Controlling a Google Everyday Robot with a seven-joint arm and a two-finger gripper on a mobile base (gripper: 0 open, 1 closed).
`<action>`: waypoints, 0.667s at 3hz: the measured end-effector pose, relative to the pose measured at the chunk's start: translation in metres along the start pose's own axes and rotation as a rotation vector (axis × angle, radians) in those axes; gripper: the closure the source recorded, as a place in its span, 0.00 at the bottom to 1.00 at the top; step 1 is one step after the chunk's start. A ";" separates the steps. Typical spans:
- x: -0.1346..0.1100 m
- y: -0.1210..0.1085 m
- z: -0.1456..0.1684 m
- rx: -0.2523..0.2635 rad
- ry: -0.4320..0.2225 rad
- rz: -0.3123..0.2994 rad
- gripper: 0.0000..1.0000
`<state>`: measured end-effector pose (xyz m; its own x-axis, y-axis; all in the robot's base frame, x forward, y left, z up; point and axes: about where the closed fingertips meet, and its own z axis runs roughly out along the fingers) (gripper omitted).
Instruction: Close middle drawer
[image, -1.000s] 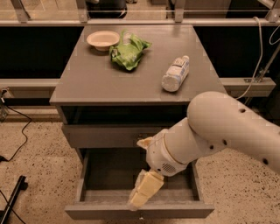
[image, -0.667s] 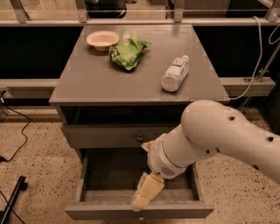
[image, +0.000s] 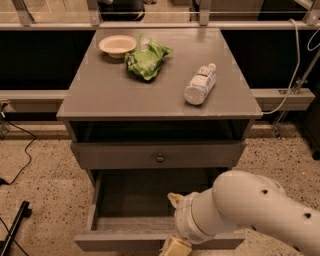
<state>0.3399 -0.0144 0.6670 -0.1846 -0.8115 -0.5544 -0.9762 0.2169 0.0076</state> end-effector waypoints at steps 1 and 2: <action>0.010 -0.002 0.013 -0.032 0.029 0.021 0.00; 0.051 0.009 0.051 -0.067 0.004 0.043 0.00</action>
Offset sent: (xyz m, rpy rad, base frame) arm -0.0070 -0.0474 -0.1821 0.1536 -0.0905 0.1022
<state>0.3276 -0.0256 0.5962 -0.2265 -0.8045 -0.5491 -0.9728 0.2145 0.0869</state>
